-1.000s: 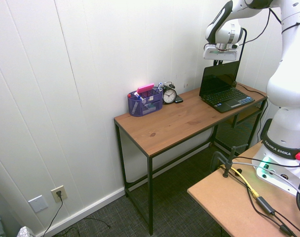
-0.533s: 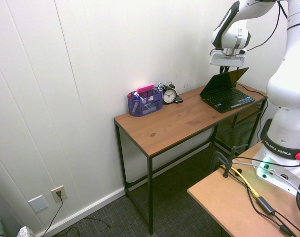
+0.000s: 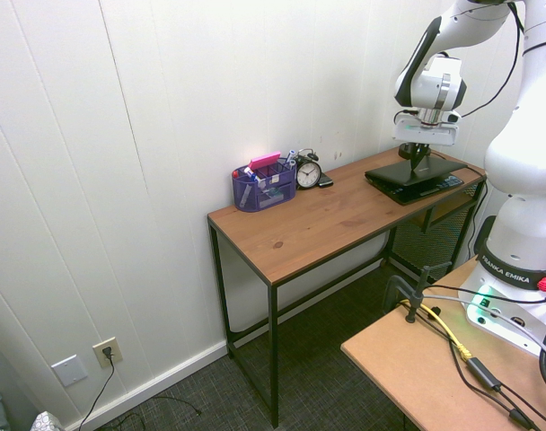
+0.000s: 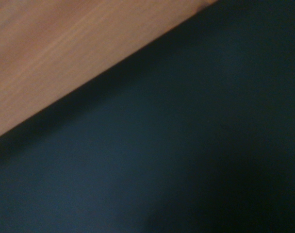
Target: Close the laptop lid
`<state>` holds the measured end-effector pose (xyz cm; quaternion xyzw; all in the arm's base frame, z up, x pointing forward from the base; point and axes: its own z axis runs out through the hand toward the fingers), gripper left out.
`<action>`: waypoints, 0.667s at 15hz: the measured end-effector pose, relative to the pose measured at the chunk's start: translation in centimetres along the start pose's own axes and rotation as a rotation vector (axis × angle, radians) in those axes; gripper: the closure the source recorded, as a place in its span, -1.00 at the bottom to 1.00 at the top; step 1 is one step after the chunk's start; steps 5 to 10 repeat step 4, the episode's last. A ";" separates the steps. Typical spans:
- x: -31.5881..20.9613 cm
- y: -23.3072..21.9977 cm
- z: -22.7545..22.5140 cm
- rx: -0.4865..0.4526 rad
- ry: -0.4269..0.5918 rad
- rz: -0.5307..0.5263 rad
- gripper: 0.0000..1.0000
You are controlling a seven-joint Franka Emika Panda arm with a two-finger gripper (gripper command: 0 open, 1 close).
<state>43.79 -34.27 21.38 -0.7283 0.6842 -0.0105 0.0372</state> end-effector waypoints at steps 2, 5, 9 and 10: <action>0.2 0.5 0.7 -0.003 -0.005 0.002 1.00; 0.3 0.6 0.9 -0.002 -0.006 0.005 1.00; 0.3 0.6 0.9 -0.002 -0.006 0.005 1.00; 0.3 0.6 0.9 -0.002 -0.006 0.005 1.00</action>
